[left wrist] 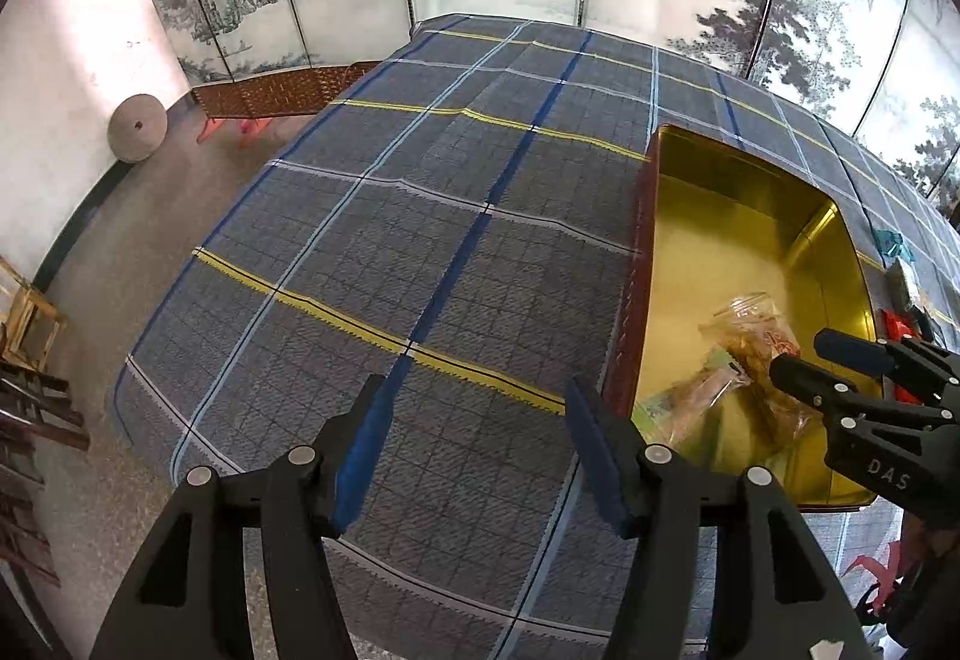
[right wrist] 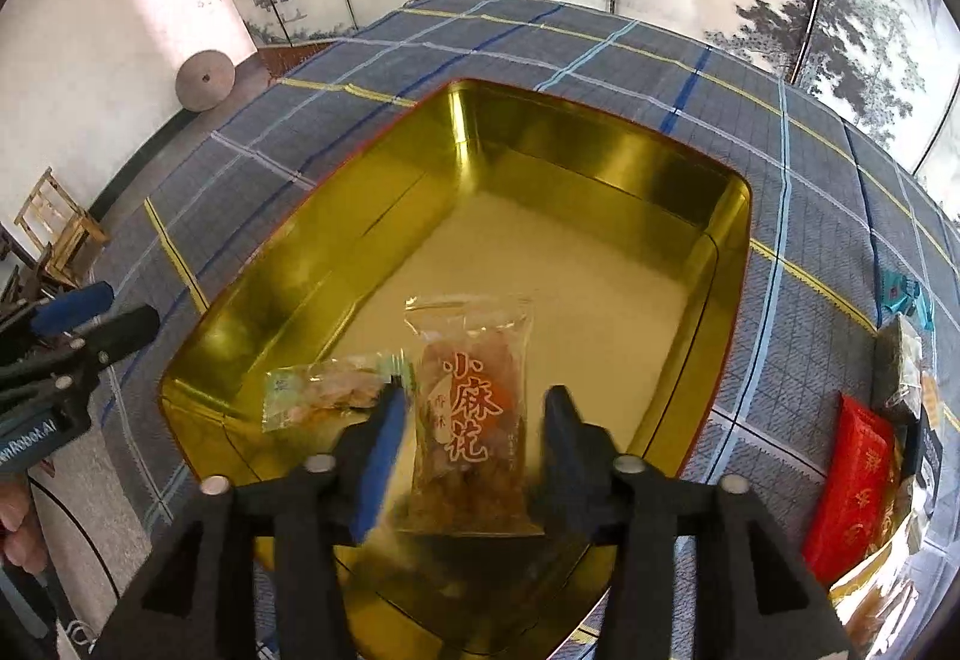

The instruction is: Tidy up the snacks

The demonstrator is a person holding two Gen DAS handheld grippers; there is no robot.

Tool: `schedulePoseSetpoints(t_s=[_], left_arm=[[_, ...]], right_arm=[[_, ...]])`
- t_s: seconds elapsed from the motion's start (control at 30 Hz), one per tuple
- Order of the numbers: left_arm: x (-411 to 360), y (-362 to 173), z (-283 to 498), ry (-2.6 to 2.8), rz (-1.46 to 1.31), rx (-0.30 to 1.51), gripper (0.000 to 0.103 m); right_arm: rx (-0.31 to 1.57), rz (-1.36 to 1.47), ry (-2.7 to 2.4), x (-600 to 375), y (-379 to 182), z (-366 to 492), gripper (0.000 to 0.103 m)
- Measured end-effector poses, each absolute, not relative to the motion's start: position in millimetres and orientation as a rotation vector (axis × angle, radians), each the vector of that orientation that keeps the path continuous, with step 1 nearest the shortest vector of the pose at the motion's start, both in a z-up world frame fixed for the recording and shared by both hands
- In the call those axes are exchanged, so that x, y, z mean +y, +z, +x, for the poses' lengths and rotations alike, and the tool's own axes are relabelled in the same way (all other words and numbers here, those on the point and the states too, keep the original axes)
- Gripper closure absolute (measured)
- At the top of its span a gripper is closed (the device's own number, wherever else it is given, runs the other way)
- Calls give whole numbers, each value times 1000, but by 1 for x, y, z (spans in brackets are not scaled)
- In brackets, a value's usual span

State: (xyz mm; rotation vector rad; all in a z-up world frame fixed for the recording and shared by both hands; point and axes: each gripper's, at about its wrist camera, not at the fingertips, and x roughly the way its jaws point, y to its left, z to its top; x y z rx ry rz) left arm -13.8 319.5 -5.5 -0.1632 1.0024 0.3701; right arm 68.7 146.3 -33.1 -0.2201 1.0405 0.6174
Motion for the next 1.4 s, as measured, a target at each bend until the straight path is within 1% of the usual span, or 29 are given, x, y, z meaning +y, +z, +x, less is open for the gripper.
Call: schedulePoseSetpoints(t_s=[0.4, 0.73, 1.07, 1.4], left_arm=[[282, 5, -9, 313, -140, 989, 46], [217, 19, 2, 194, -90, 971, 45], [152, 19, 6, 72, -45, 979, 44], [113, 11, 12, 3, -21, 1004, 44]], right_arm=[[1003, -221, 643, 113, -8, 55, 51], [966, -204, 560, 29, 18, 48, 51], [1021, -168, 323, -80, 6, 63, 51], [1077, -126, 180, -138, -20, 72, 51]])
